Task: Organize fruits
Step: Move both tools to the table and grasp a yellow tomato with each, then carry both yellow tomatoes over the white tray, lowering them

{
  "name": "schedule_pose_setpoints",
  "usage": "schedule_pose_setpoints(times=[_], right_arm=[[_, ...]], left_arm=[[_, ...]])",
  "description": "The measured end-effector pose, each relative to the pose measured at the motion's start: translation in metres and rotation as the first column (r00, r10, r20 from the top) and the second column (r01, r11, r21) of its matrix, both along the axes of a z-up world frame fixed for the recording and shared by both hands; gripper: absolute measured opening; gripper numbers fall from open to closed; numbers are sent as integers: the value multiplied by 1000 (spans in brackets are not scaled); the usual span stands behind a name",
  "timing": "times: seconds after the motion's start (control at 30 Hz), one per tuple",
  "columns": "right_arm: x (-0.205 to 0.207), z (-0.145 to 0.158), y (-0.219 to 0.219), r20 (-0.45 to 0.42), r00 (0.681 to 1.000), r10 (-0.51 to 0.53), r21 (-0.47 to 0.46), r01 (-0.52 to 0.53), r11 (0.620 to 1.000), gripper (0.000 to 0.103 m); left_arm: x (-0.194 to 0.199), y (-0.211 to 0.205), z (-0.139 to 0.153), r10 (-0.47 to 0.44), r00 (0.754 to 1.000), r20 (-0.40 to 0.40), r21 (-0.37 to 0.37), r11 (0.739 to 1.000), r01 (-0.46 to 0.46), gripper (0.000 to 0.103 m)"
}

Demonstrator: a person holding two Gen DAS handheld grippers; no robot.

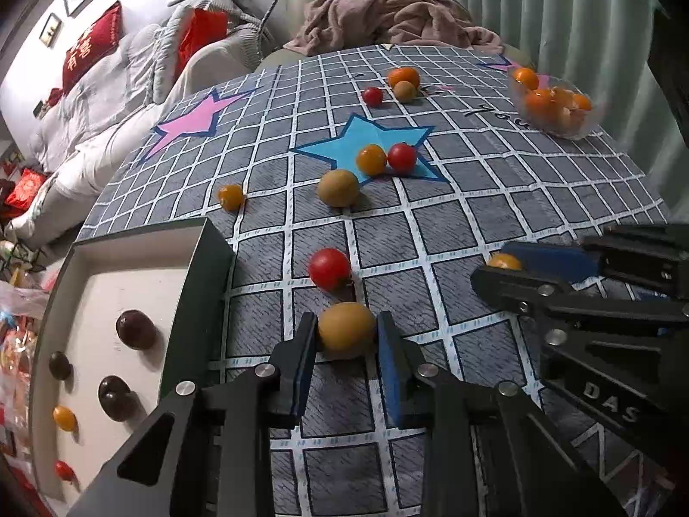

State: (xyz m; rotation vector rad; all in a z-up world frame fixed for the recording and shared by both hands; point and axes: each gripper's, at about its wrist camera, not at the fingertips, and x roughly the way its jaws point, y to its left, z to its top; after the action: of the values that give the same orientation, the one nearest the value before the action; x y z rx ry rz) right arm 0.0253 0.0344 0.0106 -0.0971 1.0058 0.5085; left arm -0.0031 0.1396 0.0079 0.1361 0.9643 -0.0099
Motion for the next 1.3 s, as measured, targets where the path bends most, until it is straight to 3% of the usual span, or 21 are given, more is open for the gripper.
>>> schedule_pose_setpoints(times=[0.43,0.63,0.97,1.3], right_arm=[[-39,-1,-24,-37,999,-30,53,32,998,24],[-56,-1,-26,-28,999,-27,42,29,999,24],[-61,-1,-17,12,1000,-26,-17,26,1000,24],[-74,3,-25,-29,999,-38,32,39,999,24]], left_arm=[[-35,16,1,34,998,-51,-125,991,-40,29],[-54,17,0,42,998,-56,-123,991,-49,29],[-51,17,0,61,997,-50,-111,992,-67,29],[-63,22,6,76,995,-63,-122,989,-83,29]])
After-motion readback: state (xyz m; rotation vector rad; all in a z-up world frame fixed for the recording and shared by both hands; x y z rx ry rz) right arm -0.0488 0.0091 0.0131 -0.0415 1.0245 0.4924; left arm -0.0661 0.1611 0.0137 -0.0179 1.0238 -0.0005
